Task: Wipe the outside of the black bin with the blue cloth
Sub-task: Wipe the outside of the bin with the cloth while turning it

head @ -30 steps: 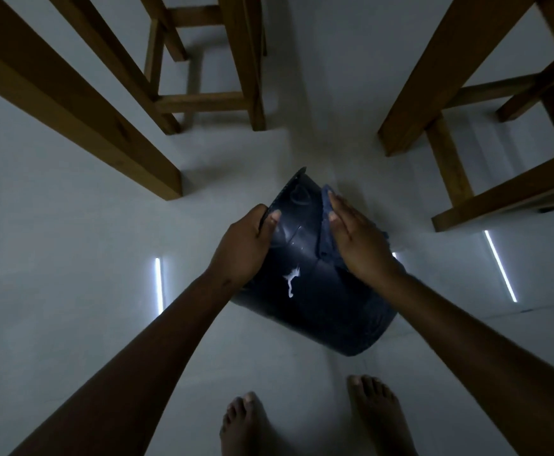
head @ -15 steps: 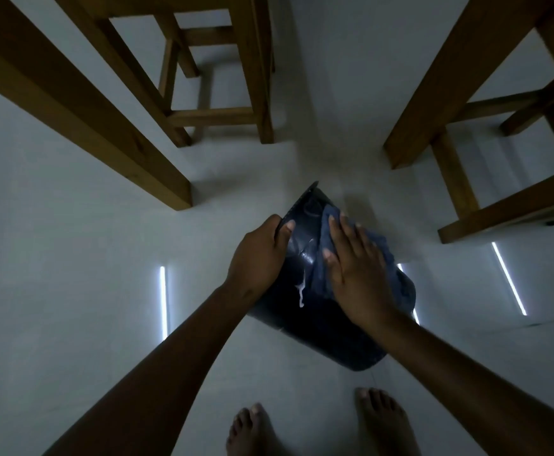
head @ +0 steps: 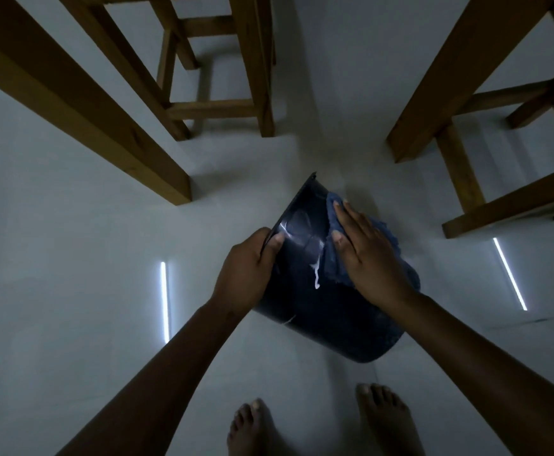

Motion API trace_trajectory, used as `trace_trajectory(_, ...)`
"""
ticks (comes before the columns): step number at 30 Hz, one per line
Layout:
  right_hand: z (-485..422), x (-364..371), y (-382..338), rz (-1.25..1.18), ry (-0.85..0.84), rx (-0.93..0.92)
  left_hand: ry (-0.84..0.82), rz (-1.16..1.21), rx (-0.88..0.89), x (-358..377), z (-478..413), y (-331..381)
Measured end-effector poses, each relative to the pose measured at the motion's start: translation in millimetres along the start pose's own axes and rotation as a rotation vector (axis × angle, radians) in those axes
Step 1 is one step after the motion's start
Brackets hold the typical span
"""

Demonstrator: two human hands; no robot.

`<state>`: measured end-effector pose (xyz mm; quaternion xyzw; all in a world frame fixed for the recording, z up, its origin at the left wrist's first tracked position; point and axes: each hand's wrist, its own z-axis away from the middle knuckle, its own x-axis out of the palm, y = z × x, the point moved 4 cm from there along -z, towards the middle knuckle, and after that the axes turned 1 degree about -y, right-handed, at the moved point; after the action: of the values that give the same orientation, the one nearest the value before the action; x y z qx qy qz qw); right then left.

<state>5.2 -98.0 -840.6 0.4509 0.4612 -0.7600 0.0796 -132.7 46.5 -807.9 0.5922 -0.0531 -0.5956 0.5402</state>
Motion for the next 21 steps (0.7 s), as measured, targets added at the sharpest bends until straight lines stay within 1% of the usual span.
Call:
trace_trajectory(2, 4.0, 8.4, 1.7, -0.159, -0.032, 0.090, 0.032, -0.052, 0.054, -2.6, -7.5, 6.6)
trace_trajectory(4, 10.0, 12.8, 1.4, -0.223, -0.014, 0.139, 0.040, -0.100, 0.085, -3.5, -14.3, 10.4)
trace_trajectory(5, 14.7, 12.9, -1.5, -0.181, 0.000, 0.134, 0.042, -0.114, 0.084, -3.1, -16.7, 10.2)
trace_trajectory(6, 21.4, 14.0, -5.9, -0.083, 0.008, 0.110, 0.041, -0.121, 0.077, -2.0, -19.1, 10.1)
trace_trajectory(8, 40.6, 19.0, -22.0, 0.183, 0.019, 0.011, 0.027, -0.134, 0.072, 1.5, -23.9, 11.9)
trace_trajectory(10, 56.5, 27.5, -38.2, 0.340, -0.015, -0.071, 0.009, -0.137, 0.069, 3.2, -27.9, 15.9)
trace_trajectory(11, 57.1, 30.8, -41.0, 0.361, -0.040, -0.091, 0.000, -0.133, 0.068, 3.4, -30.4, 17.4)
trace_trajectory(13, 41.0, 27.9, -40.7, 0.320, -0.048, -0.107, -0.020, -0.132, 0.066, 3.2, -31.6, 18.7)
trace_trajectory(17, 10.0, 15.2, -14.0, 0.077, -0.054, 0.056, -0.053, -0.145, 0.055, 3.2, -29.1, 17.9)
trace_trajectory(19, 27.0, 15.9, -6.2, 0.114, -0.040, 0.081, -0.052, -0.156, 0.035, 3.2, -28.3, 14.3)
trace_trajectory(21, 54.0, 24.2, -14.3, 0.269, -0.040, 0.022, -0.052, -0.165, 0.029, 2.9, -28.0, 11.1)
